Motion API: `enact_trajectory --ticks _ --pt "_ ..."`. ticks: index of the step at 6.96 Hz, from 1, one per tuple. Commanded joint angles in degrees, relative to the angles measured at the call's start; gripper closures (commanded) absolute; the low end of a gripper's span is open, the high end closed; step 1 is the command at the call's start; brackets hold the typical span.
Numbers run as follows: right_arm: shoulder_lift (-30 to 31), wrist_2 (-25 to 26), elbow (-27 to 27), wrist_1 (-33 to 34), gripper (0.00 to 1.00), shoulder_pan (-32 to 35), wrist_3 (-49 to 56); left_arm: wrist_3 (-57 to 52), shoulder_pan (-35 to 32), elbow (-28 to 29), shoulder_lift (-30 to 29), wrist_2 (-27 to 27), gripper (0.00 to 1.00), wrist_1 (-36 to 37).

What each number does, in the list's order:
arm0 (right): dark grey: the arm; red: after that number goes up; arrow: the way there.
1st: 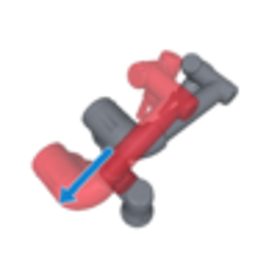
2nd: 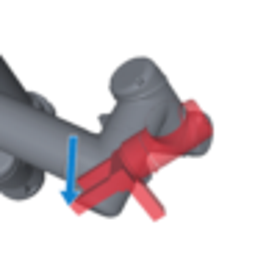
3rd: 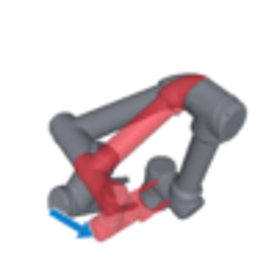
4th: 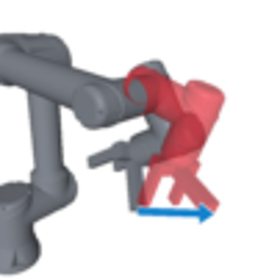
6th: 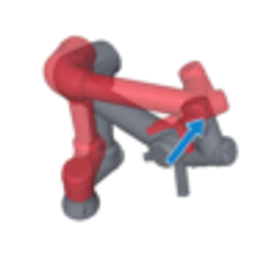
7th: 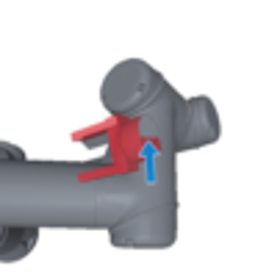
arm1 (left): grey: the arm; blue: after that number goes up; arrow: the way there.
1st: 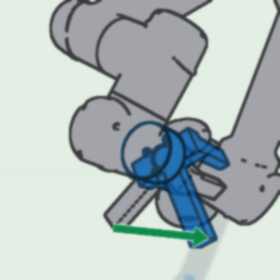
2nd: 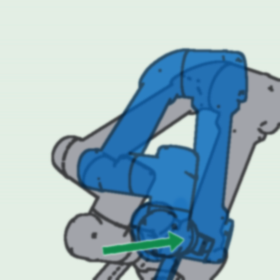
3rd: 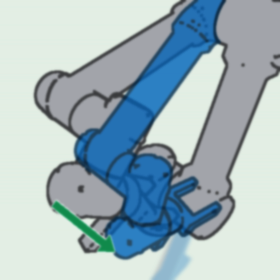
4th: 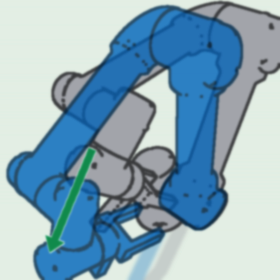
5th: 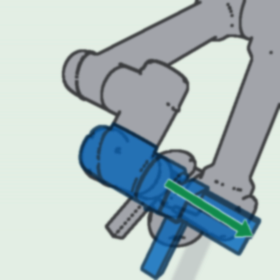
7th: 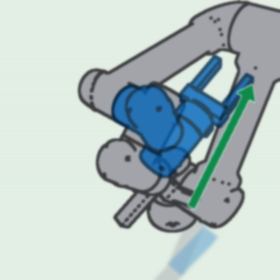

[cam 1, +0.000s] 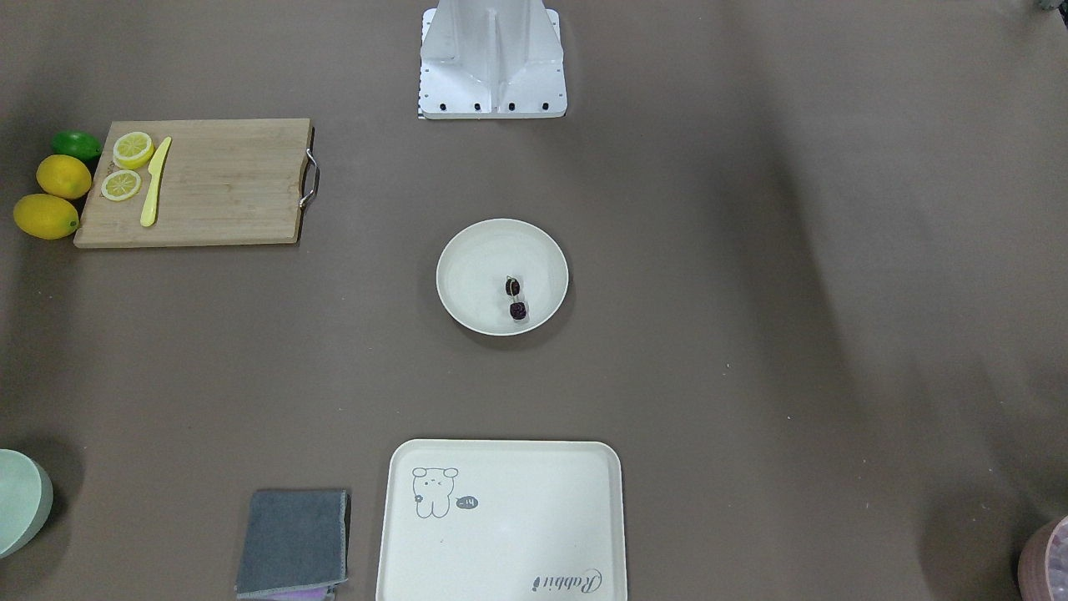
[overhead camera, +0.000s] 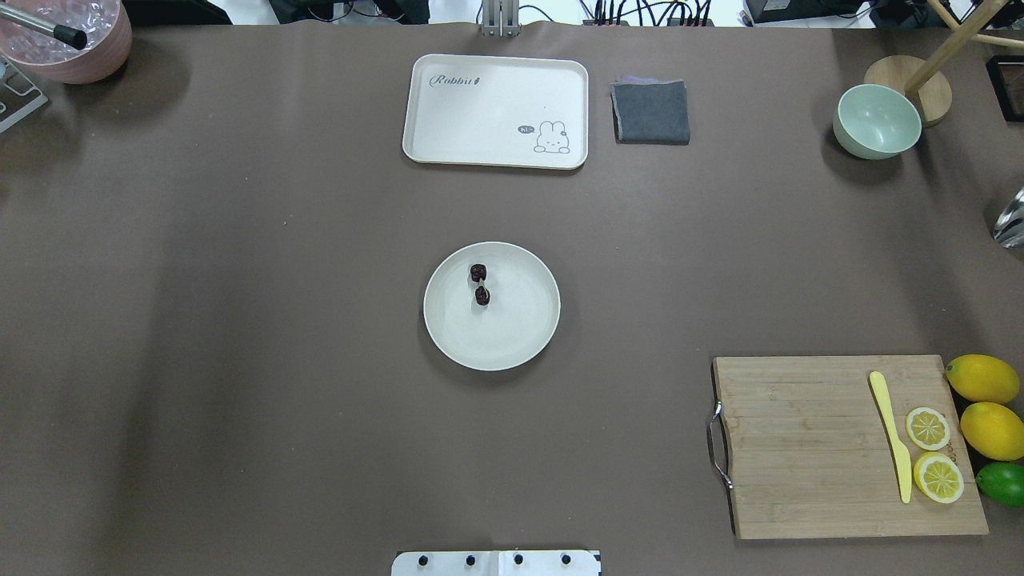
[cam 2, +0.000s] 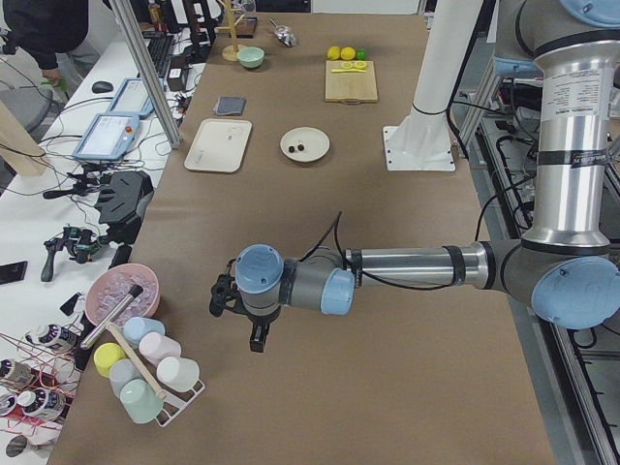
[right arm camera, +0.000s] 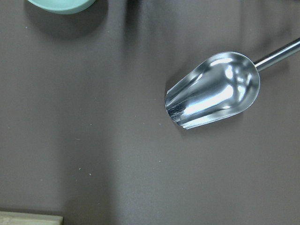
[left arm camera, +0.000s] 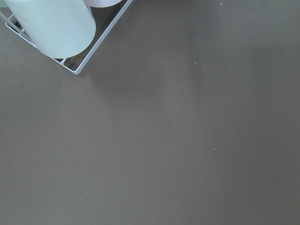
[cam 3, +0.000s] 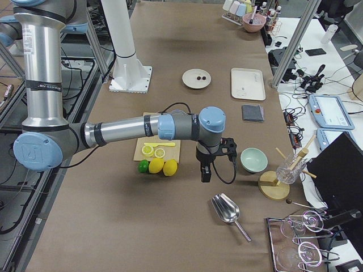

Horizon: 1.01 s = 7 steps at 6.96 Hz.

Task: Place red cherry on plate

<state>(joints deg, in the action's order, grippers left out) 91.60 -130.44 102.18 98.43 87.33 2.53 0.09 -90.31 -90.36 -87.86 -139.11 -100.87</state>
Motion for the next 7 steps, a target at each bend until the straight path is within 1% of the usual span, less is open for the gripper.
enact_trajectory --ticks 1,2,3,7 --pt "0.77 0.10 -1.72 -0.26 0.00 0.73 4.92 -1.22 -0.30 -1.84 1.19 -0.20 0.01 0.42" --pt "1.03 0.01 -2.51 -0.17 0.00 2.04 6.94 -6.89 -0.30 -2.10 2.33 -1.59 0.01 0.15" --pt "0.86 0.01 -2.60 -0.26 0.00 3.18 7.48 -9.12 -0.30 -1.84 2.25 -1.69 0.01 0.24" --pt "0.33 0.10 -2.25 -0.26 0.00 5.47 7.22 -9.06 -0.48 -1.84 1.73 -1.17 0.01 0.32"
